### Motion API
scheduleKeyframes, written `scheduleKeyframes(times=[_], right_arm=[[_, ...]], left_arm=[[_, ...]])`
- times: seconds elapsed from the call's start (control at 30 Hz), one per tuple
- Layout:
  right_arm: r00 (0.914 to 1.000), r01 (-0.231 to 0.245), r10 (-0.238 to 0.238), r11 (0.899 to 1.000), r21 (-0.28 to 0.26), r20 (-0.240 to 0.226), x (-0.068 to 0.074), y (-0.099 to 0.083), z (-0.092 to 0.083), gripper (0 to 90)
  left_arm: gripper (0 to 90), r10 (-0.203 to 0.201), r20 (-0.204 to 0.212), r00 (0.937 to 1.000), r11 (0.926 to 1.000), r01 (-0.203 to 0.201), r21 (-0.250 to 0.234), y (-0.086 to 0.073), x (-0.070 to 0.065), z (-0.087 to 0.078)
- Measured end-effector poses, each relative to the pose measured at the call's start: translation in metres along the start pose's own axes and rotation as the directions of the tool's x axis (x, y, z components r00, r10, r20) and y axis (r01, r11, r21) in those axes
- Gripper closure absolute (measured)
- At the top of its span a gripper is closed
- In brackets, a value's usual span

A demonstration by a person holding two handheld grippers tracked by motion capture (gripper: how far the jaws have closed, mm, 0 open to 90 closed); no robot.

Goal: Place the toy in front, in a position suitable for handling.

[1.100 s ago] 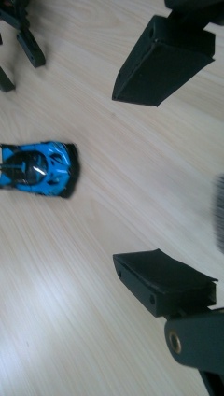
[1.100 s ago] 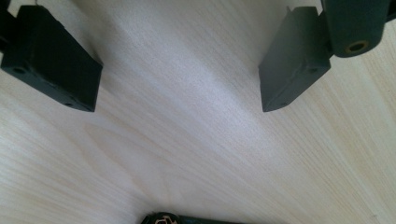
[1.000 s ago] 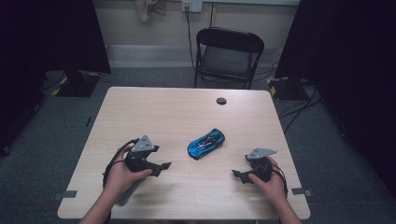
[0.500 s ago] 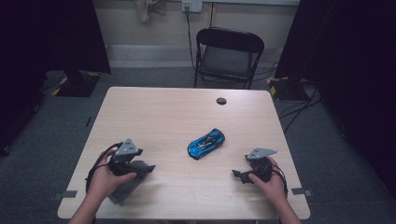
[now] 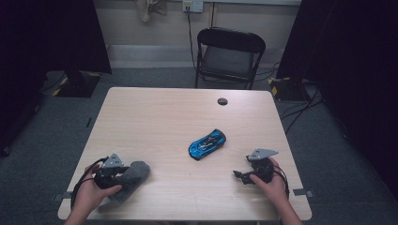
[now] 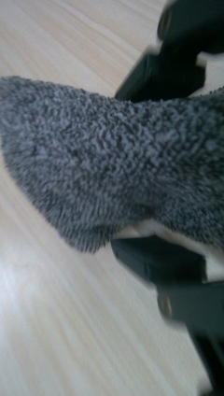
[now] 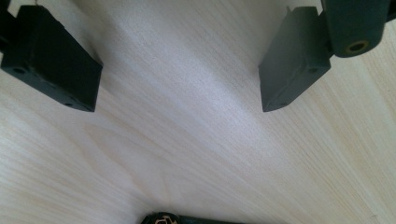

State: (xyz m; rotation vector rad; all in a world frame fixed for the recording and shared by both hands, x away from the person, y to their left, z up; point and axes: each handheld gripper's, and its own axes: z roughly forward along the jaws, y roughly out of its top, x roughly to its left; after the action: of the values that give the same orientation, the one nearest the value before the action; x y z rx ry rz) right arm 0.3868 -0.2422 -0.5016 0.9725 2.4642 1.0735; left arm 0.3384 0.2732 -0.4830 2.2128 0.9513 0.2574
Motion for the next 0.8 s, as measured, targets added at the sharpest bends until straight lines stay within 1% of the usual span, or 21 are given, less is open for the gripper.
scheduleKeyframes(times=[0.03, 0.07, 0.1, 0.13, 0.17, 0.23, 0.27, 0.33, 0.37, 0.4, 0.43, 0.5, 0.6, 0.67, 0.7, 0.73, 0.8], right_arm=[[1.0, 0.0, 0.0, 1.0, 0.0, 0.0, 0.0, 0.0, 0.0, 12.3], [1.0, 0.0, 0.0, 1.0, 0.0, 0.0, 0.0, 0.0, 0.0, 12.3], [1.0, 0.0, 0.0, 1.0, 0.0, 0.0, 0.0, 0.0, 0.0, 12.3], [1.0, 0.0, 0.0, 1.0, 0.0, 0.0, 0.0, 0.0, 0.0, 12.3], [1.0, 0.0, 0.0, 1.0, 0.0, 0.0, 0.0, 0.0, 0.0, 12.3], [1.0, 0.0, 0.0, 1.0, 0.0, 0.0, 0.0, 0.0, 0.0, 12.3], [1.0, 0.0, 0.0, 1.0, 0.0, 0.0, 0.0, 0.0, 0.0, 12.3], [1.0, 0.0, 0.0, 1.0, 0.0, 0.0, 0.0, 0.0, 0.0, 12.3], [1.0, 0.0, 0.0, 1.0, 0.0, 0.0, 0.0, 0.0, 0.0, 12.3], [1.0, 0.0, 0.0, 1.0, 0.0, 0.0, 0.0, 0.0, 0.0, 12.3], [1.0, 0.0, 0.0, 1.0, 0.0, 0.0, 0.0, 0.0, 0.0, 12.3], [1.0, 0.0, 0.0, 1.0, 0.0, 0.0, 0.0, 0.0, 0.0, 12.3], [1.0, 0.0, 0.0, 1.0, 0.0, 0.0, 0.0, 0.0, 0.0, 12.3], [1.0, 0.0, 0.0, 1.0, 0.0, 0.0, 0.0, 0.0, 0.0, 12.3], [1.0, 0.0, 0.0, 1.0, 0.0, 0.0, 0.0, 0.0, 0.0, 12.3], [1.0, 0.0, 0.0, 1.0, 0.0, 0.0, 0.0, 0.0, 0.0, 12.3], [1.0, -0.003, 0.003, 1.0, 0.0, 0.003, 0.001, 0.0, 0.0, 12.4]], left_arm=[[46.3, -0.002, -0.004, 1.0, 1.0, 0.002, -0.001, 0.001, 0.0, 0.001], [53.9, 0.007, 0.01, 0.9999, 1.0, -0.007, 0.007, 0.002, -0.001, 0.003], [61.0, 0.006, 0.011, 0.9999, 0.9999, -0.006, 0.009, 0.004, -0.001, 0.004], [61.9, 0.018, 0.007, 0.9998, 0.9998, -0.018, 0.011, 0.006, -0.002, 0.005], [64.9, 0.031, 0.007, 0.9995, 0.9994, -0.031, 0.014, 0.007, -0.002, 0.005], [67.1, 0.037, 0.009, 0.9993, 0.9993, -0.037, 0.0, 0.009, -0.004, 0.007], [67.7, 0.043, 0.006, 0.999, 0.9991, -0.043, -0.003, 0.011, -0.004, 0.007], [68.5, 0.037, 0.01, 0.9993, 0.9992, -0.037, -0.018, 0.015, -0.005, 0.007], [68.5, 0.041, 0.012, 0.9991, 0.9988, -0.04, -0.027, 0.019, -0.005, 0.006], [68.6, 0.024, 0.024, 0.9994, 0.9987, -0.023, -0.045, 0.022, -0.005, 0.006], [68.6, 0.023, 0.032, 0.9992, 0.9978, -0.021, -0.063, 0.028, -0.006, 0.007], [68.7, 0.027, 0.043, 0.9987, 0.9968, -0.024, -0.076, 0.036, -0.008, 0.009], [68.7, 0.029, 0.064, 0.9975, 0.995, -0.023, -0.098, 0.05, -0.014, 0.019], [68.7, 0.045, 0.077, 0.996, 0.9936, -0.037, -0.106, 0.061, -0.019, 0.028], [68.7, 0.054, 0.087, 0.9948, 0.9936, -0.045, -0.103, 0.066, -0.022, 0.032], [68.7, 0.068, 0.091, 0.9935, 0.9927, -0.059, -0.105, 0.072, -0.024, 0.037], [68.7, 0.078, 0.101, 0.9918, 0.992, -0.067, -0.107, 0.083, -0.03, 0.045]])
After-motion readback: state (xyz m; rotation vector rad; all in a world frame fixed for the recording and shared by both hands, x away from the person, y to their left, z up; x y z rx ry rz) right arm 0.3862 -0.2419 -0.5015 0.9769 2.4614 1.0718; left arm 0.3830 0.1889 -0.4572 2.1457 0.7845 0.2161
